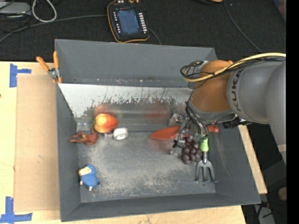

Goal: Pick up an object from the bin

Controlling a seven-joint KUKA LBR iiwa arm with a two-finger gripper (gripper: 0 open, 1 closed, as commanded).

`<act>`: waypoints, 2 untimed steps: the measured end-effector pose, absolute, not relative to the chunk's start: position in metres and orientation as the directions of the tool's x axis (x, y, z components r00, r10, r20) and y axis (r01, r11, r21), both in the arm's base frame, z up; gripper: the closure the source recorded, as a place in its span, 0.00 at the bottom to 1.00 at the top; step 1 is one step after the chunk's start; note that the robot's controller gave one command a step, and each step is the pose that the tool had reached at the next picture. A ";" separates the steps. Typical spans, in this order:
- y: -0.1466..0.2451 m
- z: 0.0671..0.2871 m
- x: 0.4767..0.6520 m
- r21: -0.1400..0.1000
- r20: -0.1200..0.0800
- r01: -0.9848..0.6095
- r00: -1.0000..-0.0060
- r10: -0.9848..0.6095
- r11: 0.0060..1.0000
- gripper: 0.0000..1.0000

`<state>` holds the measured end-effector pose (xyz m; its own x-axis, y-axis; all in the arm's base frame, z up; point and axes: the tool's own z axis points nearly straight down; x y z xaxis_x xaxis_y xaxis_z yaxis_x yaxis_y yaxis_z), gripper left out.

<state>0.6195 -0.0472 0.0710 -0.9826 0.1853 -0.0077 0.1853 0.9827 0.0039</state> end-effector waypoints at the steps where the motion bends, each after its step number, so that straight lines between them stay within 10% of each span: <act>1: -0.057 0.071 0.607 0.009 -0.003 0.300 -0.954 0.300 0.954 1.00; 2: -0.057 0.071 0.608 0.009 -0.003 0.300 -0.954 0.300 0.954 1.00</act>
Offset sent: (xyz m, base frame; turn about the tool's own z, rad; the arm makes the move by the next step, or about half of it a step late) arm 0.0000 0.0000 0.0000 0.0000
